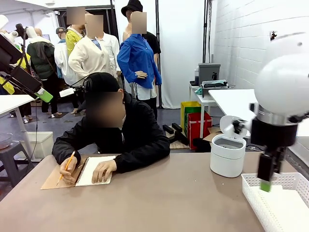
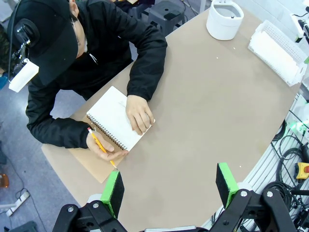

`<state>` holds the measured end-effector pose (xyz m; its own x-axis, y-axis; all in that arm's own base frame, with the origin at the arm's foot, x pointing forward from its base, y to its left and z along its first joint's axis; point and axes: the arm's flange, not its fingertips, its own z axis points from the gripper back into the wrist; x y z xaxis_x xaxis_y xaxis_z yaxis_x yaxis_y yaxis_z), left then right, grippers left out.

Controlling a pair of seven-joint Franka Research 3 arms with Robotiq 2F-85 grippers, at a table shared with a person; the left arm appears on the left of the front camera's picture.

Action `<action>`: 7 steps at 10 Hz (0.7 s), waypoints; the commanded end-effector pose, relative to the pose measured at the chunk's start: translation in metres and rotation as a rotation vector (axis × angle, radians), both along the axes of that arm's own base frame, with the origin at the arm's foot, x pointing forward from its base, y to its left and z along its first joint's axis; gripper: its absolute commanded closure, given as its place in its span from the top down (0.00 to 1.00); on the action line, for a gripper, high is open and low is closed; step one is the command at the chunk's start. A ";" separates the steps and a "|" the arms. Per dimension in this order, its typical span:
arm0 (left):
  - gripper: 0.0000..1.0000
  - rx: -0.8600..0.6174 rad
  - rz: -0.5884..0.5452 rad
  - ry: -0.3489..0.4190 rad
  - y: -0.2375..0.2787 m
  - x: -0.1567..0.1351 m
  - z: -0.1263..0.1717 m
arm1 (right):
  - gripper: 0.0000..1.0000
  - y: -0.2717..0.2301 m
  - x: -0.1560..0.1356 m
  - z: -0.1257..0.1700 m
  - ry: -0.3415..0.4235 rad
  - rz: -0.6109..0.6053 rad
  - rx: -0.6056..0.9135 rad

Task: Sort the paper based on its condition.
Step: If a person hands you a paper, place it in the Organizing basket , and if it's crumpled, put it in the Trash can.

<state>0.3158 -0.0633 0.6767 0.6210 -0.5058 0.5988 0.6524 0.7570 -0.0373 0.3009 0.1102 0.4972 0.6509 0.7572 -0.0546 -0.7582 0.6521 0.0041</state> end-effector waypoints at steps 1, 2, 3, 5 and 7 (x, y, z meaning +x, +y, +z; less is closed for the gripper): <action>1.00 -0.002 0.002 -0.005 0.001 0.000 0.000 | 1.00 0.031 0.015 0.010 -0.005 0.113 0.160; 1.00 -0.002 0.002 -0.005 0.001 0.000 0.000 | 1.00 0.047 0.019 0.025 -0.038 0.126 0.225; 1.00 -0.002 0.002 -0.005 0.001 0.000 0.000 | 1.00 0.064 0.024 0.039 -0.073 0.128 0.290; 1.00 -0.002 0.002 -0.005 0.001 0.000 0.000 | 1.00 0.097 0.040 0.065 -0.129 0.136 0.391; 1.00 -0.002 0.002 -0.005 0.001 0.000 0.000 | 1.00 0.114 0.045 0.092 -0.162 0.170 0.482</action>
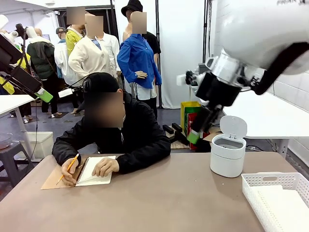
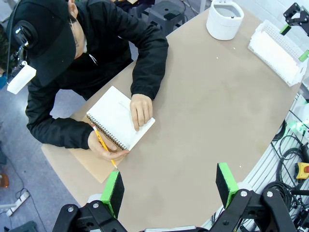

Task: Sort the paper based on its condition.
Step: If a person hands you a paper, place it in the Organizing basket , and if it's crumpled, put it in the Trash can.

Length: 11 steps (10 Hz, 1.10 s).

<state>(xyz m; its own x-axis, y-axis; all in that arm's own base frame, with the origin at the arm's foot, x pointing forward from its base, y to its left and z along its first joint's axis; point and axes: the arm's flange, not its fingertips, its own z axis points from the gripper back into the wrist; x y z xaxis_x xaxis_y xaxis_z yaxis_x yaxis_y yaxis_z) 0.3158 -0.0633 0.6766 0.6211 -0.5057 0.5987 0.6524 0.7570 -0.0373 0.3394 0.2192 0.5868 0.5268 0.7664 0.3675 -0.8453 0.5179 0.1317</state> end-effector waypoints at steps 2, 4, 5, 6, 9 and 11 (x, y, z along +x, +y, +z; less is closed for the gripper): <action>1.00 -0.002 0.002 -0.005 0.001 0.000 0.000 | 1.00 0.017 0.015 0.027 -0.095 0.037 0.169; 1.00 -0.002 0.002 -0.005 0.001 0.000 0.000 | 1.00 0.023 0.019 0.051 -0.203 0.021 0.199; 1.00 -0.002 0.002 -0.005 0.001 0.000 0.000 | 1.00 0.025 0.018 0.061 -0.269 0.014 0.206; 1.00 -0.002 0.002 -0.005 0.001 0.000 0.000 | 1.00 0.027 0.023 0.068 -0.324 -0.003 0.226; 1.00 -0.002 0.002 -0.005 0.001 0.000 0.000 | 1.00 0.026 0.019 0.079 -0.299 -0.017 0.228; 1.00 -0.002 0.002 -0.005 0.001 0.000 0.000 | 1.00 0.026 0.019 0.079 -0.299 -0.017 0.228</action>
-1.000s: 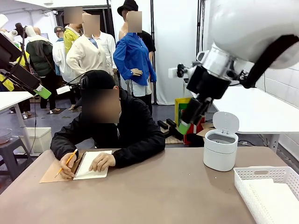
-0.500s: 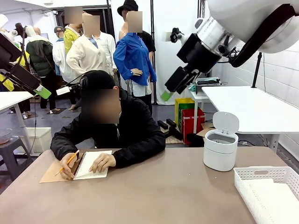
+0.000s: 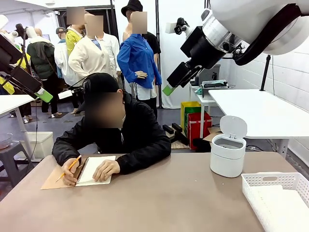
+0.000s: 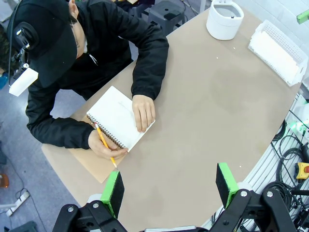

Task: Sort the paper based on its condition.
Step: If a person hands you a paper, place it in the Organizing basket , and if it's crumpled, put it in the Trash can.

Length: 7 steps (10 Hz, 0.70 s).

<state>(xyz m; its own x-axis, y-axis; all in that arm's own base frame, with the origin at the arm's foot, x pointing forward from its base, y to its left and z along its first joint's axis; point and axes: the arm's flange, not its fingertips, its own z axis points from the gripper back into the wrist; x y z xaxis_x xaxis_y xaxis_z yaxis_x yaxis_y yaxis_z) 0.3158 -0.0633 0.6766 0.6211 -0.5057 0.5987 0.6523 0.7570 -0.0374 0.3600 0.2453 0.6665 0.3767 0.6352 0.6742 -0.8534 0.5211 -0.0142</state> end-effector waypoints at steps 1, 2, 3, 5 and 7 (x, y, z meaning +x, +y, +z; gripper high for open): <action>1.00 -0.002 0.002 -0.005 0.001 0.000 0.000 | 1.00 0.000 -0.002 -0.001 0.012 0.003 -0.004; 1.00 -0.002 0.002 -0.005 0.001 0.000 0.000 | 1.00 0.000 -0.002 -0.001 0.012 0.003 -0.004; 1.00 -0.002 0.002 -0.005 0.001 0.000 0.000 | 1.00 0.000 -0.002 -0.001 0.012 0.003 -0.004; 1.00 -0.002 0.002 -0.005 0.001 0.000 0.000 | 1.00 0.003 -0.008 -0.003 0.047 -0.009 -0.042; 1.00 -0.002 0.002 -0.005 0.001 0.000 0.000 | 1.00 0.011 -0.006 -0.003 0.081 -0.046 -0.070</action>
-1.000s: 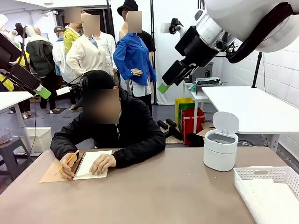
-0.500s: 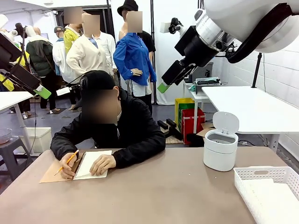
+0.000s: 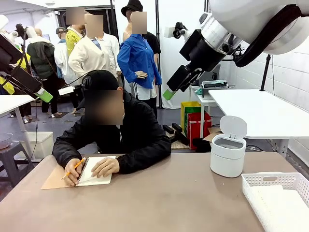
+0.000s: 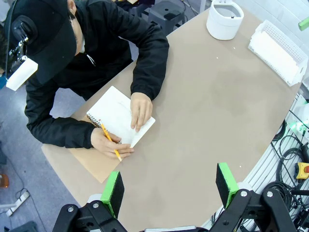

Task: Sort the paper based on its condition.
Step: If a person hands you a paper, place it in the Organizing basket , and if it's crumpled, put it in the Trash can.

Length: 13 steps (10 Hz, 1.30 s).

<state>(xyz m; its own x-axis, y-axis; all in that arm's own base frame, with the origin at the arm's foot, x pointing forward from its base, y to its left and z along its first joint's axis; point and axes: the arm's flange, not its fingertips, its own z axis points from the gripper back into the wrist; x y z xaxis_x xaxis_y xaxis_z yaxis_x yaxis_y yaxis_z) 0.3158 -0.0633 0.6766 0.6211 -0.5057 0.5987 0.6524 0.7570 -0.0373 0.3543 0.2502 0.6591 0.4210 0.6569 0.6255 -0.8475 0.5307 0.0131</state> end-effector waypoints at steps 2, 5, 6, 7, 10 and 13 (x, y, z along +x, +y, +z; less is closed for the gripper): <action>1.00 -0.002 0.002 -0.005 0.001 0.000 0.000 | 1.00 0.014 0.014 -0.002 -0.002 -0.045 -0.044; 1.00 -0.002 0.002 -0.005 0.001 0.000 0.000 | 1.00 0.018 0.025 -0.006 -0.022 -0.079 -0.019; 1.00 -0.002 0.002 -0.005 0.001 0.000 0.000 | 1.00 0.020 0.025 -0.008 -0.021 -0.091 -0.011; 1.00 -0.002 0.002 -0.005 0.001 0.000 0.000 | 1.00 0.019 0.025 -0.007 -0.013 -0.094 0.000; 1.00 -0.002 0.002 -0.005 0.001 0.000 0.000 | 1.00 0.016 0.024 -0.005 -0.007 -0.081 0.018; 1.00 -0.002 0.002 -0.005 0.001 0.000 0.000 | 1.00 0.015 0.025 -0.006 -0.007 -0.077 -0.004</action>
